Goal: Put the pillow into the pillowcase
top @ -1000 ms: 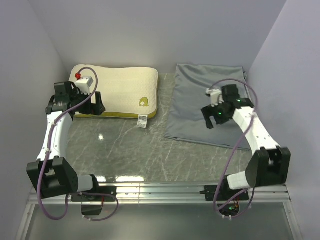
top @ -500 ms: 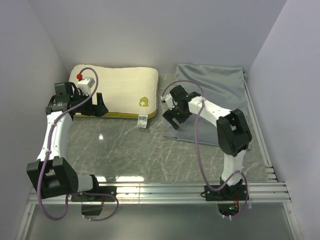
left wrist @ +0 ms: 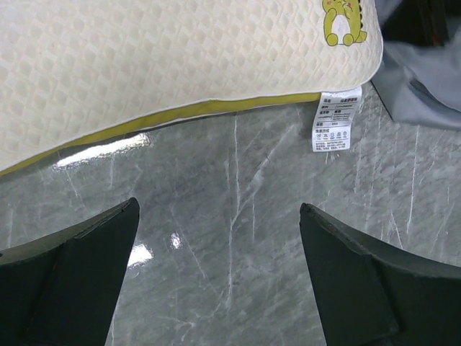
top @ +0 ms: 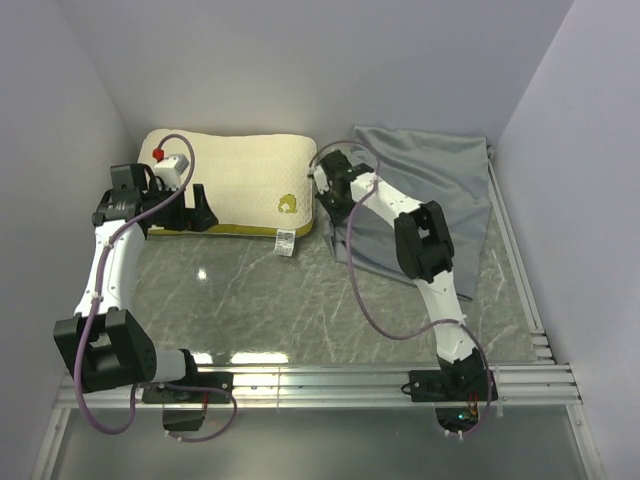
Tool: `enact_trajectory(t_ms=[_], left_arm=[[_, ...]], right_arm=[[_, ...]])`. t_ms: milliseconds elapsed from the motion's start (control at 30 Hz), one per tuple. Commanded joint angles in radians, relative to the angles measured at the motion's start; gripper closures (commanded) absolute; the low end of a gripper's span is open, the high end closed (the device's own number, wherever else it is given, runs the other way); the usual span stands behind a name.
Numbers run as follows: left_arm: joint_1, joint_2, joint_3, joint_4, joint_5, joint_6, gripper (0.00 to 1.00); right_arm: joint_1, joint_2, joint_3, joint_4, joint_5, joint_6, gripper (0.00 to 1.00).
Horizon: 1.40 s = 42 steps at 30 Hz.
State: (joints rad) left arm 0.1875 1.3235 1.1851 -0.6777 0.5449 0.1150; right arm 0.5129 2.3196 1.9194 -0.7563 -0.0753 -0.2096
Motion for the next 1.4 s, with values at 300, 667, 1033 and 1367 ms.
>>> enact_trajectory(t_ms=[300, 667, 1033, 1367], left_arm=[[0.001, 0.066, 0.065, 0.035, 0.018, -0.084, 0.01], [0.001, 0.079, 0.09, 0.041, 0.072, -0.081, 0.01], [0.0, 0.02, 0.056, 0.043, 0.043, -0.07, 0.01], [0.001, 0.025, 0.062, 0.047, 0.04, -0.08, 0.01]], right_arm=[[-0.313, 0.08, 0.397, 0.101, -0.159, 0.308, 0.04], [-0.573, -0.177, 0.236, -0.026, -0.112, -0.022, 0.03], [-0.634, 0.047, 0.302, -0.008, 0.124, -0.042, 0.22], [-0.698, 0.142, 0.274, -0.072, 0.209, -0.082, 0.34]])
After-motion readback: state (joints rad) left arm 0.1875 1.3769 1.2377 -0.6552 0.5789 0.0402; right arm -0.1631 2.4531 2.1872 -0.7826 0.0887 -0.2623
